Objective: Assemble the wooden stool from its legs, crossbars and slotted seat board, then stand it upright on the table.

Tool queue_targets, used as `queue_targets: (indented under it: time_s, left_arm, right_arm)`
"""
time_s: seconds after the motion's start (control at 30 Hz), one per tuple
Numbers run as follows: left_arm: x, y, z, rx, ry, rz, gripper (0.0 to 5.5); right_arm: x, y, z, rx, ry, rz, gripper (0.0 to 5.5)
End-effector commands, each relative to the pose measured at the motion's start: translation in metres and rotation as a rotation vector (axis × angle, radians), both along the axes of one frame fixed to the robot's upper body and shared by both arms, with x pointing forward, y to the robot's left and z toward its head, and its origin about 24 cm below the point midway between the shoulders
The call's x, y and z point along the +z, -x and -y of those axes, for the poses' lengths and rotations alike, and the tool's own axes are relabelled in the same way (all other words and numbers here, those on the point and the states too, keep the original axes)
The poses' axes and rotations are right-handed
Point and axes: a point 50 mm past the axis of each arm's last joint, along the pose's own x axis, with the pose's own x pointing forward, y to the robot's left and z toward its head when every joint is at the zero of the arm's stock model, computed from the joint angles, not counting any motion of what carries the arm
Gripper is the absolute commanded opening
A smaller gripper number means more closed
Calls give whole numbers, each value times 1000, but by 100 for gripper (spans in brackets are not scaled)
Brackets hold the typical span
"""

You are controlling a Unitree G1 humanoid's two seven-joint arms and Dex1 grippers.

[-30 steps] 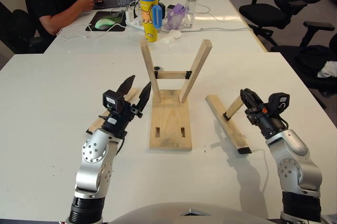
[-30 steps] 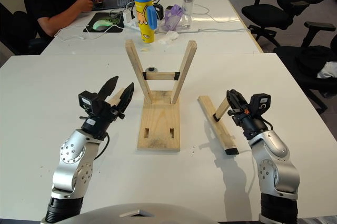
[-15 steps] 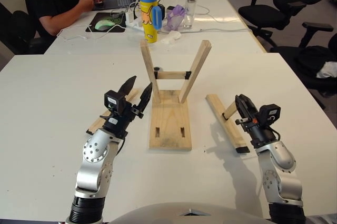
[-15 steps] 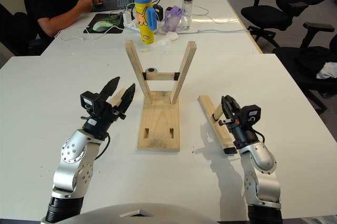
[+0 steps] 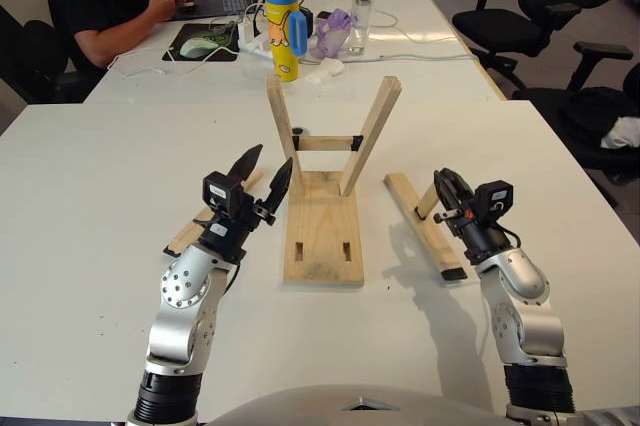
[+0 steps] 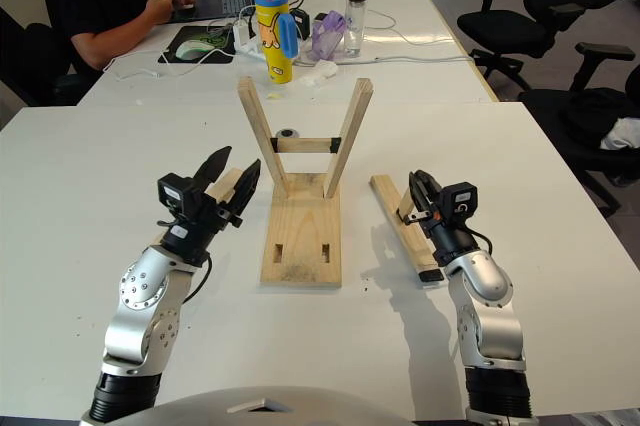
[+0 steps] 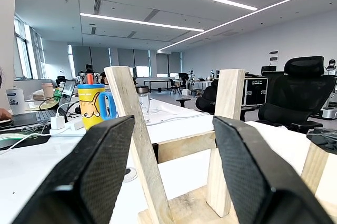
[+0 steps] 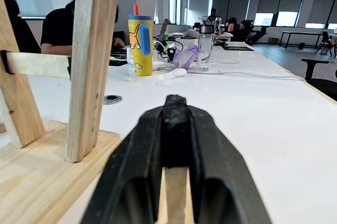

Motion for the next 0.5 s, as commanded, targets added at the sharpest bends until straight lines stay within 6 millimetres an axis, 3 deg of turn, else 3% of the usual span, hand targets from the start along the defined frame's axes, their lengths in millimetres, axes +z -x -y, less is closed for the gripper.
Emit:
queue_targets:
  time_s: [0.03, 0.1, 0.27, 0.4, 0.5]
  left_arm:
    - [-2, 0, 1, 5, -7, -1, 274]
    - [-5, 0, 0, 7, -8, -6, 274]
    - [-11, 1, 1, 16, -8, -16, 274]
    - [-12, 2, 4, 21, -3, -16, 274]
    - [-12, 0, 6, 17, -1, -12, 274]
  right_arm:
    - [4, -1, 2, -17, -53, -24, 121]
    - [28, -7, -2, -1, -112, 56, 149]
    - [96, -24, -17, 68, -152, 237, 149]
    - [132, -37, -23, 65, -116, 331, 149]
    - [147, -42, -24, 38, -73, 389, 149]
